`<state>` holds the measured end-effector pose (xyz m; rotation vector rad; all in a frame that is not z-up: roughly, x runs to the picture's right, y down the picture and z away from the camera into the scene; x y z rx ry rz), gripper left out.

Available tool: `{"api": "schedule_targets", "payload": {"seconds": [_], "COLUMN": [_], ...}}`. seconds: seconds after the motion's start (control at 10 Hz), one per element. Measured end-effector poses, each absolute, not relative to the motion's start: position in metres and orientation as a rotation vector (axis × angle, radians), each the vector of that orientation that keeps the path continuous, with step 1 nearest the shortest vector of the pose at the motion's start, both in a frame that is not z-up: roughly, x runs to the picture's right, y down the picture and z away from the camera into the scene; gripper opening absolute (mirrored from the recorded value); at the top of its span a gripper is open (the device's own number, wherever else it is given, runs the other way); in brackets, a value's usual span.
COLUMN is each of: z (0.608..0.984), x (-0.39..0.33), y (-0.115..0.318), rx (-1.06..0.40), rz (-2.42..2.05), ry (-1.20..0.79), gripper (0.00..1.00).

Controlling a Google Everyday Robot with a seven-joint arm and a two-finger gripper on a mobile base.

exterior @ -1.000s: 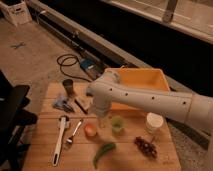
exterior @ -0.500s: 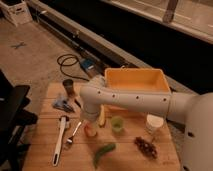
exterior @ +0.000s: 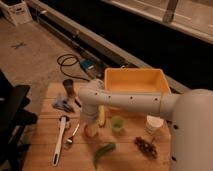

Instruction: Place apple in tray

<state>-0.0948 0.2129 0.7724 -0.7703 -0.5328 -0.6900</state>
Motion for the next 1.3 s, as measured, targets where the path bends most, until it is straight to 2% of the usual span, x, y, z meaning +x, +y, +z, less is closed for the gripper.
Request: {"api": "schedule_targets", "payload": {"seconds": [0.3,0.4,0.6,0.7,0.8,1.0,1.3], "z": [0.789,0.793,0.796,0.797,0.798,0.799,0.786], "x": [-0.094,-0.094,-0.092,-0.091,-0.091,-0.090,-0.085], "y": [0.222,0.227,0.232,0.233,0.235,0.235,0.217], "rx": [-0.814,-0.825,-0.831,-0.834,-0.832,-0.829,-0.759], "rz": [-0.682,-0.682,-0.676,-0.674,-0.675,-0.677,-0.679], "ry": [-0.540,-0.536,-0.524,-0.520,-0.511,-0.505,-0.490], "gripper": [0.64,0.60,0.38,0.30,0.18,0.01,0.00]}}
